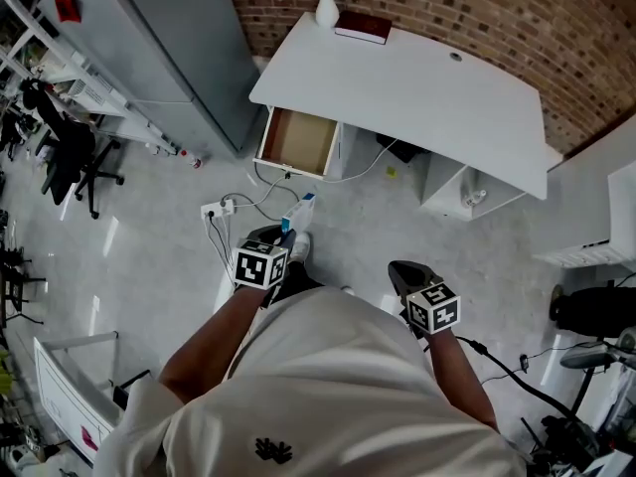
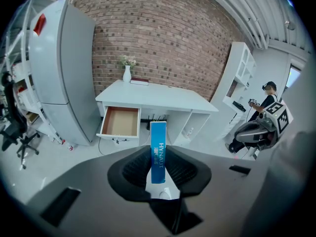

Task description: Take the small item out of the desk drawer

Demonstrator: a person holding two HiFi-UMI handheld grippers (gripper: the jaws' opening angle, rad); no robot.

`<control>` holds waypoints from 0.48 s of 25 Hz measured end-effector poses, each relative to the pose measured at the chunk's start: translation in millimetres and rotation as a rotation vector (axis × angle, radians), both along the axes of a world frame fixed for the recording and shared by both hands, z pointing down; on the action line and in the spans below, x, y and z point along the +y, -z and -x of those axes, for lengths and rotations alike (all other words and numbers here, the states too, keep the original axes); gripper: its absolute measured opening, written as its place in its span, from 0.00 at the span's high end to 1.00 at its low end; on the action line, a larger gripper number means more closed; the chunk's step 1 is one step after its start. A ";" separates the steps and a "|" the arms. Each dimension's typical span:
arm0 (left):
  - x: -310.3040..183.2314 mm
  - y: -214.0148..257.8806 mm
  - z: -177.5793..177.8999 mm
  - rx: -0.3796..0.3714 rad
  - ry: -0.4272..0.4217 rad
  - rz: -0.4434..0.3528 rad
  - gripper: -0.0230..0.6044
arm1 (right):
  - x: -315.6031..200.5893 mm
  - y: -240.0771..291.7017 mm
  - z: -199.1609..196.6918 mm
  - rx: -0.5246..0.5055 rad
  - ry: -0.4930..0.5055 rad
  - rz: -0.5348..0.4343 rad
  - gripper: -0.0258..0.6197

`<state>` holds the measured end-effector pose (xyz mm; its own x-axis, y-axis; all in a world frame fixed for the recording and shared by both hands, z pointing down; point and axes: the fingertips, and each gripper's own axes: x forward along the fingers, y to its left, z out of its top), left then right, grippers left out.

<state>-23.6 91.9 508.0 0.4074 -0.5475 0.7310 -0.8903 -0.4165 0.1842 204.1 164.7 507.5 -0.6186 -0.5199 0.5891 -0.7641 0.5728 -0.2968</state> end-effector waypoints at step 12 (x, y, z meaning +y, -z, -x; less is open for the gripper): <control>2.8 -2.7 2.8 -0.017 0.006 0.008 0.81 | 4.9 -8.4 0.9 0.002 0.008 0.009 0.91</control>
